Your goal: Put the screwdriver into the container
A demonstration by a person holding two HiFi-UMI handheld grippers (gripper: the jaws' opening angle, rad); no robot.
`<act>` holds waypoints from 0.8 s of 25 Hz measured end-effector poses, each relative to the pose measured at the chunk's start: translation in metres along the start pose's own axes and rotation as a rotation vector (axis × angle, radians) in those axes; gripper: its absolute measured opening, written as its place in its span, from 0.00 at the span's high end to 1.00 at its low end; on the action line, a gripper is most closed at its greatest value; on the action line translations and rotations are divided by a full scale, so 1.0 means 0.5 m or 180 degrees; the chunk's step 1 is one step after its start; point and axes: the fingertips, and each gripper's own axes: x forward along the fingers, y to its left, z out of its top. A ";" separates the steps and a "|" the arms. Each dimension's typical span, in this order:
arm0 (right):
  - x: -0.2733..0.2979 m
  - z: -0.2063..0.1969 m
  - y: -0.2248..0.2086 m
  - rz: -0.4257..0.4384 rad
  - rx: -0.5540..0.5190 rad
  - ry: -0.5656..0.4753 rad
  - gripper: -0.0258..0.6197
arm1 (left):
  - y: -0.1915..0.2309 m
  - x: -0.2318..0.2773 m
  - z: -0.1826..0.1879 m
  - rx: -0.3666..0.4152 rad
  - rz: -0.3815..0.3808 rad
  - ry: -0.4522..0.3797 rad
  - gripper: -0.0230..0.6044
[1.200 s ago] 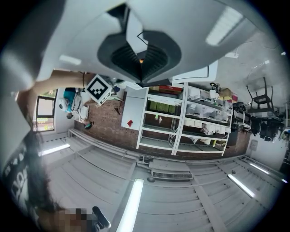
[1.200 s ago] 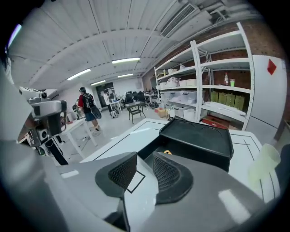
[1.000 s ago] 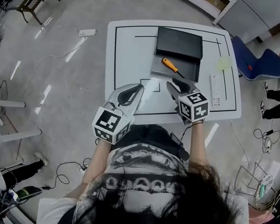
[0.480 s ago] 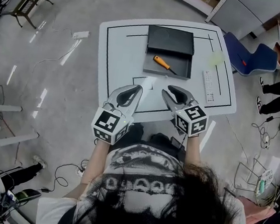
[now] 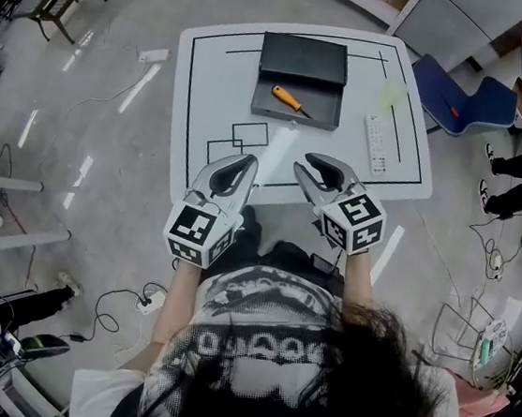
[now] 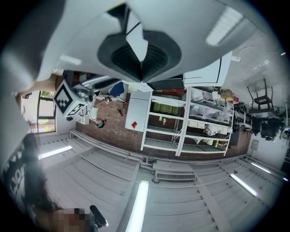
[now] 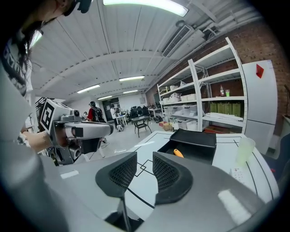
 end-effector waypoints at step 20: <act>-0.201 -0.075 0.109 0.0440 -0.0133 -0.0264 0.96 | -0.206 -0.119 -0.080 -0.0106 0.0475 0.0003 0.96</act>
